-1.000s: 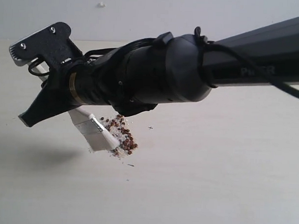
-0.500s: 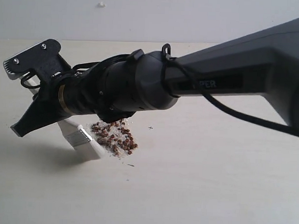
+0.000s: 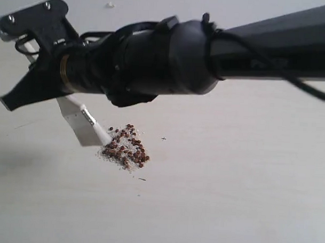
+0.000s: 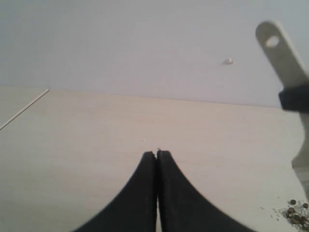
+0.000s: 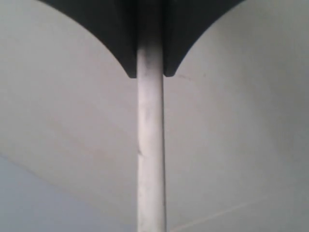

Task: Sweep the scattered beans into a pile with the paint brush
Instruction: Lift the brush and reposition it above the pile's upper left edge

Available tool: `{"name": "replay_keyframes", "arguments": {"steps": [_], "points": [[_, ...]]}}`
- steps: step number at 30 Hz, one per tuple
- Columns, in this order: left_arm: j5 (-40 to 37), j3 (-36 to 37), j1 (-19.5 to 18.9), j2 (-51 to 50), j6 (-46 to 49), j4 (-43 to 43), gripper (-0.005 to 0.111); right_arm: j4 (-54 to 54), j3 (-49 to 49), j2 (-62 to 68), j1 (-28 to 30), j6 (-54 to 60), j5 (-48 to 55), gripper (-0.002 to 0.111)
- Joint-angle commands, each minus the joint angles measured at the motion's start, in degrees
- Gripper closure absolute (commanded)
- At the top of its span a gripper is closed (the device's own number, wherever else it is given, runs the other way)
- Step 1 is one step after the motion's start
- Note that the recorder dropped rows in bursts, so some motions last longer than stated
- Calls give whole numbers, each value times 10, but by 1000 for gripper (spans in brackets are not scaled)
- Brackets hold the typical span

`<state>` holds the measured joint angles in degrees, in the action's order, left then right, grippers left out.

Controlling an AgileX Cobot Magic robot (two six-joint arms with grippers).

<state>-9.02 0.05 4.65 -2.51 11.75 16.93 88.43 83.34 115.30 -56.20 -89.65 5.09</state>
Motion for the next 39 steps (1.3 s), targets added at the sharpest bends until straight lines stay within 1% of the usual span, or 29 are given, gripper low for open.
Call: {"name": "replay_keyframes", "arguments": {"steps": [1,2,3,5,6,8,10,12,14,20,28,30,33,39], "points": [[1,0,0,4,0,3,107,98,26,-59,30,80,-118,108],[1,0,0,4,0,3,107,115,38,-60,42,106,-180,108],[1,0,0,4,0,3,107,115,62,-57,68,175,-325,108],[1,0,0,4,0,3,107,104,95,-44,113,283,-525,108],[1,0,0,4,0,3,107,98,105,-37,130,316,-595,108],[1,0,0,4,0,3,107,85,122,-20,163,351,-700,108],[1,0,0,4,0,3,107,68,133,1,195,368,-751,108],[1,0,0,4,0,3,107,35,139,43,224,393,-751,108],[1,0,0,4,0,3,107,38,143,81,233,437,-751,108],[1,0,0,4,0,3,107,38,144,145,233,526,-751,108],[1,0,0,4,0,3,107,-71,148,207,233,624,-751,108],[1,0,0,4,0,3,107,-71,163,225,233,615,-751,108],[1,0,0,4,0,3,107,-75,184,252,233,562,-751,108],[1,0,0,4,0,3,107,-75,201,289,233,514,-751,108]]}}
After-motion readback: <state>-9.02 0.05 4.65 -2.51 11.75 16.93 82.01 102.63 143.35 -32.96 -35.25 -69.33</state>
